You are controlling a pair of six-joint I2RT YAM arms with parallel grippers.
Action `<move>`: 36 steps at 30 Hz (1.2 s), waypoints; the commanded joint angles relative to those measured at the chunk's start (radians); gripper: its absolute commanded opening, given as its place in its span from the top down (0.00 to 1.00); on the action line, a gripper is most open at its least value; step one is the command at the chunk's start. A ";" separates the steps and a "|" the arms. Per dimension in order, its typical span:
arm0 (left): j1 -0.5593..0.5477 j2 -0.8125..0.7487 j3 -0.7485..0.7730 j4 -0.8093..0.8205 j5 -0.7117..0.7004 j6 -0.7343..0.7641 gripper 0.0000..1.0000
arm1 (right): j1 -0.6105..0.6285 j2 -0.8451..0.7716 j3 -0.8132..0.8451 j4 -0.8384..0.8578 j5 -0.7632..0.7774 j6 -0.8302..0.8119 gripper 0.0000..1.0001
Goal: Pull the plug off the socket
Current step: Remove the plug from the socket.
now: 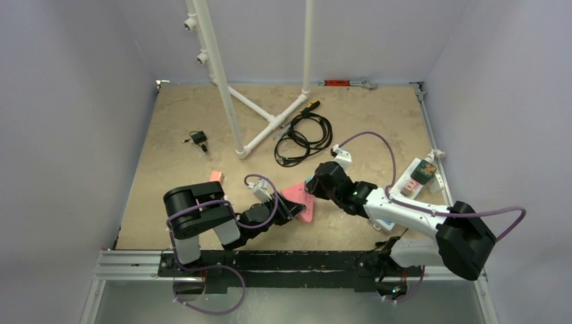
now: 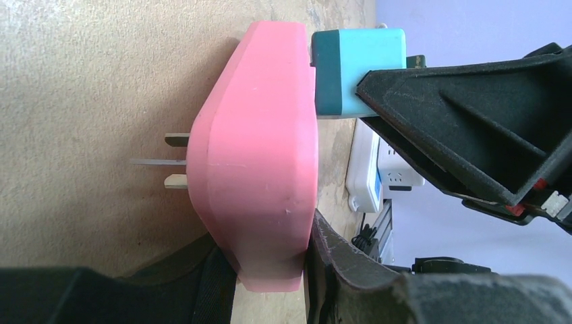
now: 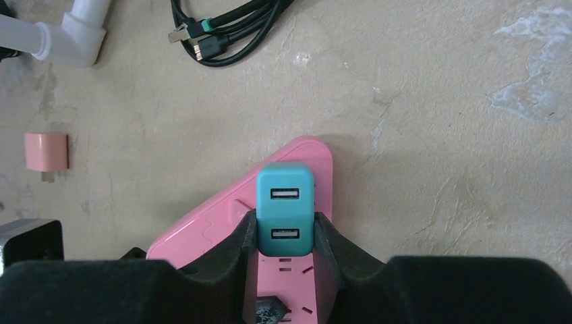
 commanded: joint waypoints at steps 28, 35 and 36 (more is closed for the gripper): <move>0.138 -0.036 0.044 -0.309 0.106 0.208 0.90 | -0.107 -0.271 -0.039 0.065 -0.021 -0.055 1.00; 0.170 -0.124 0.095 -0.460 0.102 0.311 0.24 | -0.107 -0.332 -0.055 0.058 -0.025 -0.081 1.00; 0.171 -0.146 0.111 -0.508 0.091 0.345 0.16 | -0.107 -0.344 -0.057 0.059 -0.027 -0.084 1.00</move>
